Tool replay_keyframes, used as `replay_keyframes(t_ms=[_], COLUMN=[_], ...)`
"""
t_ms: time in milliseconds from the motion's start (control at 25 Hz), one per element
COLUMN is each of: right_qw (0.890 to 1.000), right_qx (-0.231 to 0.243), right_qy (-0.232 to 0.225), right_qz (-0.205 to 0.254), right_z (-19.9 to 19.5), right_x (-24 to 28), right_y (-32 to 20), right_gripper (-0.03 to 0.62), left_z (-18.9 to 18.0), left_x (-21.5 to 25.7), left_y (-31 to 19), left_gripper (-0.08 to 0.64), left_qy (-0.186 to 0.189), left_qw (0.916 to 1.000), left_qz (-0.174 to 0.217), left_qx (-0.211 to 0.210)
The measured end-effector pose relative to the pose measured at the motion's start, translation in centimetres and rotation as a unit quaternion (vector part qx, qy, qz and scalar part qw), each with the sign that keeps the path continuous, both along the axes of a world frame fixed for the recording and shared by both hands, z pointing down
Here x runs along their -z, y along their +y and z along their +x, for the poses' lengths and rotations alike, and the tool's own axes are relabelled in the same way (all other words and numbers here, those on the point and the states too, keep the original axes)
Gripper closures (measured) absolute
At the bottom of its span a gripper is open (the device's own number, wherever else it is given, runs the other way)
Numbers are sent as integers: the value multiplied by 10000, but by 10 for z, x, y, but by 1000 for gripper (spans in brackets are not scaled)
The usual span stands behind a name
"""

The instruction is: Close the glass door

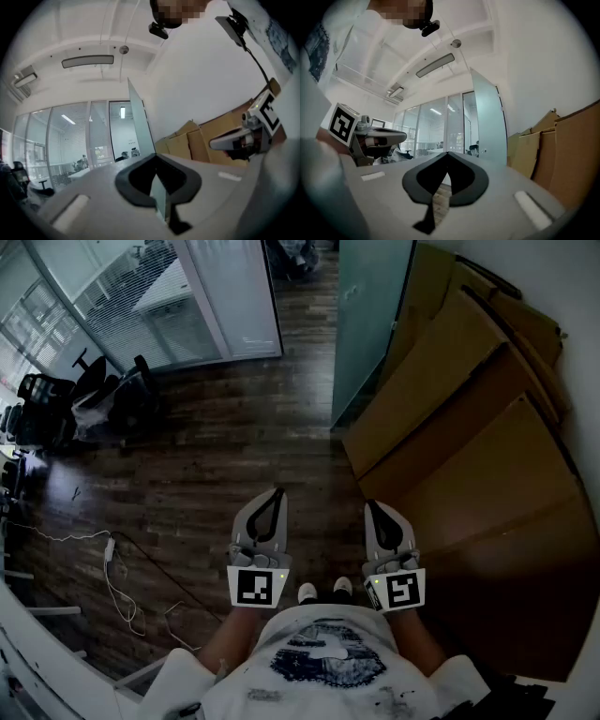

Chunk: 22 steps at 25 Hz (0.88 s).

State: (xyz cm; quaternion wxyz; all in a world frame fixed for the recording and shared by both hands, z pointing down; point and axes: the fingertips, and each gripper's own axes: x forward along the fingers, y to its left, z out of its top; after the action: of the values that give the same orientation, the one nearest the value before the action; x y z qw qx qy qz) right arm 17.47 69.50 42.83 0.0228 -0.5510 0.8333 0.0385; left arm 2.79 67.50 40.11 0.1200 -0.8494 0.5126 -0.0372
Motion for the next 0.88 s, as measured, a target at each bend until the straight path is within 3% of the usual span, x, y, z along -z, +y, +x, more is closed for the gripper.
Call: replay_keyframes(t_ms=[120, 440, 880], right_qw=[10000, 9998, 9996], right_qx=[61, 141, 122], right_qy=[-16, -61, -234], right_qz=[30, 149, 82], right_z=[6, 18, 48], right_x=[3, 13, 8], right_y=[-2, -3, 1], right_gripper=[586, 584, 584], left_z=[8, 21, 43], left_x=[3, 13, 2], left_y=[-1, -1, 5], left_gripper=[561, 561, 561], left_qy=[-96, 121, 113], left_qw=[9999, 9998, 9996], left_qz=[63, 96, -124], left_qx=[7, 92, 232])
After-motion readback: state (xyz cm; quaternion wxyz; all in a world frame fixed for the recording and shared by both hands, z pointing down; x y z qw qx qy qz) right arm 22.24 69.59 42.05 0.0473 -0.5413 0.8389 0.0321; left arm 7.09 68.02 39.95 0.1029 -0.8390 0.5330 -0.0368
